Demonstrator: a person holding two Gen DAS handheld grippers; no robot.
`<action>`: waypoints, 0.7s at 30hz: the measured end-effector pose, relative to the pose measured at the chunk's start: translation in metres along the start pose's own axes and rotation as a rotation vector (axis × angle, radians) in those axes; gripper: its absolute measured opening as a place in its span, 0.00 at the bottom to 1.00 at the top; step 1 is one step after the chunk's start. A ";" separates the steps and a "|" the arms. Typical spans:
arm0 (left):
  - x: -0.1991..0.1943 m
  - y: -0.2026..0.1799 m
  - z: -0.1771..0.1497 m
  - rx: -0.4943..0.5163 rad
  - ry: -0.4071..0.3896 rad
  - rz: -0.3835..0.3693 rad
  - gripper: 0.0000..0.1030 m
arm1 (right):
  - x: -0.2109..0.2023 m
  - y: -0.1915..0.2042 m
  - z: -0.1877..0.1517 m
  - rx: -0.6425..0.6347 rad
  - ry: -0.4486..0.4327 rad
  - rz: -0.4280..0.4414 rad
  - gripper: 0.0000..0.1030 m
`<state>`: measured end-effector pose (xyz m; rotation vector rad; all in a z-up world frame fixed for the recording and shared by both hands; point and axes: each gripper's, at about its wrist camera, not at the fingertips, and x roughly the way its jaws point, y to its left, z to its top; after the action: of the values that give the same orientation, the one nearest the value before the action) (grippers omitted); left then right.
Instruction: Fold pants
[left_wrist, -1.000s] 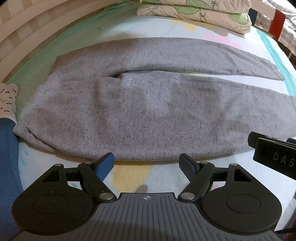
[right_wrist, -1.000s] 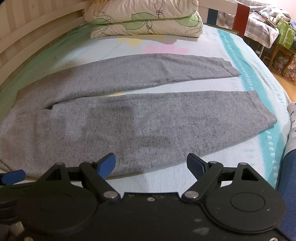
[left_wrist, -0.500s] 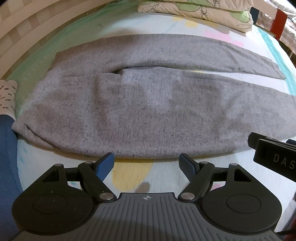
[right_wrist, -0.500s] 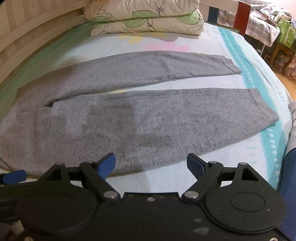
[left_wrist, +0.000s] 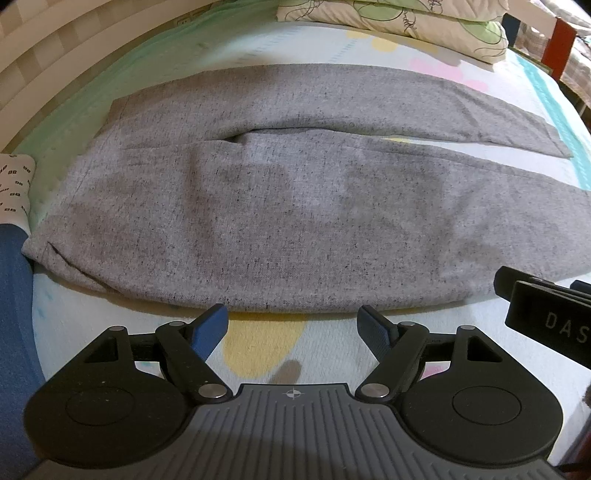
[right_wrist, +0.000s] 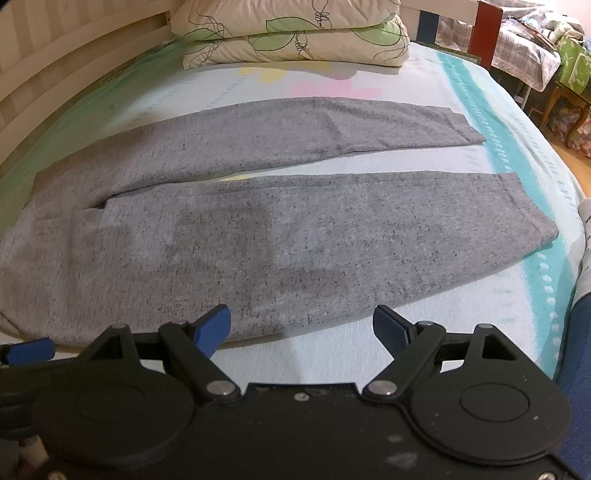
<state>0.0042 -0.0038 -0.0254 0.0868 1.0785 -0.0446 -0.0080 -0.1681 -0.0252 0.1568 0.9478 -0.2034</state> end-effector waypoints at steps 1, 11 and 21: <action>0.000 0.000 0.000 0.000 0.000 0.000 0.74 | 0.000 0.000 0.000 0.001 0.001 0.001 0.86; 0.001 0.001 0.000 -0.005 0.004 -0.010 0.74 | 0.000 -0.002 0.001 0.003 0.003 0.003 0.86; 0.005 0.001 0.000 0.000 -0.002 -0.011 0.71 | 0.000 -0.004 0.001 0.019 -0.004 0.009 0.86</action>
<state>0.0067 -0.0024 -0.0295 0.0803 1.0772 -0.0544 -0.0086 -0.1724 -0.0245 0.1781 0.9417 -0.2042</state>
